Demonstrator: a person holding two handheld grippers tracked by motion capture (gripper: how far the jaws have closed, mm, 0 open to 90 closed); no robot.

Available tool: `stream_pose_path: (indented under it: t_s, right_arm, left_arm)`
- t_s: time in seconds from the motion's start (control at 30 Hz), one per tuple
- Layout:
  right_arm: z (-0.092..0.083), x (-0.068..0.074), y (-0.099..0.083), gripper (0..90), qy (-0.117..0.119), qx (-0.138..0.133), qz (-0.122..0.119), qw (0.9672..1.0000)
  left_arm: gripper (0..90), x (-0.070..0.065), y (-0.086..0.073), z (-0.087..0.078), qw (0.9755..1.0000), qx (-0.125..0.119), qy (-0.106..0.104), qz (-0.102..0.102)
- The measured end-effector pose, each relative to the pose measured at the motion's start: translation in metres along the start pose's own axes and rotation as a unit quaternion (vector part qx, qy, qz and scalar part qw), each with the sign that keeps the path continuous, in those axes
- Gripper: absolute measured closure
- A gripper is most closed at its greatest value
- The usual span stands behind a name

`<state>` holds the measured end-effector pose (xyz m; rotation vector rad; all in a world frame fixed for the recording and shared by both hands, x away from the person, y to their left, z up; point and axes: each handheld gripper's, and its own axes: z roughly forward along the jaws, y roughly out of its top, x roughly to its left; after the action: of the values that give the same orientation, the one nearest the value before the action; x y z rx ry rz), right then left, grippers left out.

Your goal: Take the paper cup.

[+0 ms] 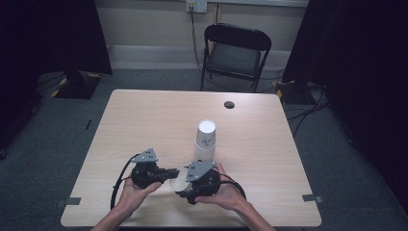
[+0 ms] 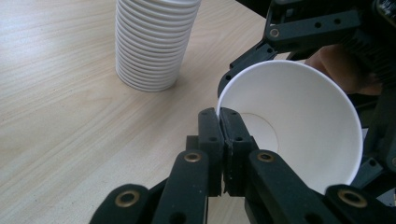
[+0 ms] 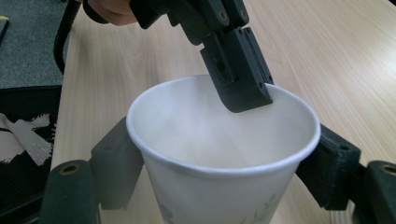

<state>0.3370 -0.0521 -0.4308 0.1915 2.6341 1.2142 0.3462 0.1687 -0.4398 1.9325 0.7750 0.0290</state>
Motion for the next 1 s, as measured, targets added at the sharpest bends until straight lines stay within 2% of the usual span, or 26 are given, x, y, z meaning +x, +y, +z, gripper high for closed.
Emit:
stream_pose_path:
  t_s: [0.17,0.27,0.4,0.5,0.6,0.67,0.8,1.0]
  right_arm:
    - [0.001,0.001,0.0,23.0,0.002,0.005,-0.004,1.0]
    - [0.002,0.002,0.0,23.1,0.001,0.009,-0.009,0.9999]
    - [0.003,0.003,-0.002,26.9,-0.003,0.007,-0.006,1.0]
    - [0.003,0.002,-0.005,29.0,0.004,0.004,0.005,1.0]
    - [0.001,0.002,-0.006,29.8,0.005,0.001,0.007,1.0]
    - [0.0,0.001,-0.006,30.5,0.008,-0.005,0.014,0.9999]
    - [-0.003,-0.002,-0.007,30.5,-0.001,-0.011,0.023,0.9997]
    - [-0.007,-0.006,-0.011,30.3,-0.004,-0.018,0.042,0.9989]
  left_arm:
    - [88.5,-0.002,0.0,0.001,1.0,0.0,-0.004,-0.004]
    - [88.4,-0.003,-0.001,0.001,1.0,0.003,-0.002,0.003]
    - [87.2,-0.003,-0.001,0.002,1.0,0.004,0.005,0.006]
    - [86.0,-0.002,-0.001,0.002,0.9999,0.008,0.003,0.012]
    - [84.8,-0.002,-0.001,0.0,1.0,-0.005,-0.002,0.004]
    - [83.5,-0.002,-0.001,-0.001,0.9999,-0.008,-0.002,0.006]
    - [78.8,0.0,0.0,-0.005,0.9998,-0.022,-0.002,-0.002]
    - [73.7,-0.001,0.001,-0.009,0.9993,-0.036,-0.002,0.002]
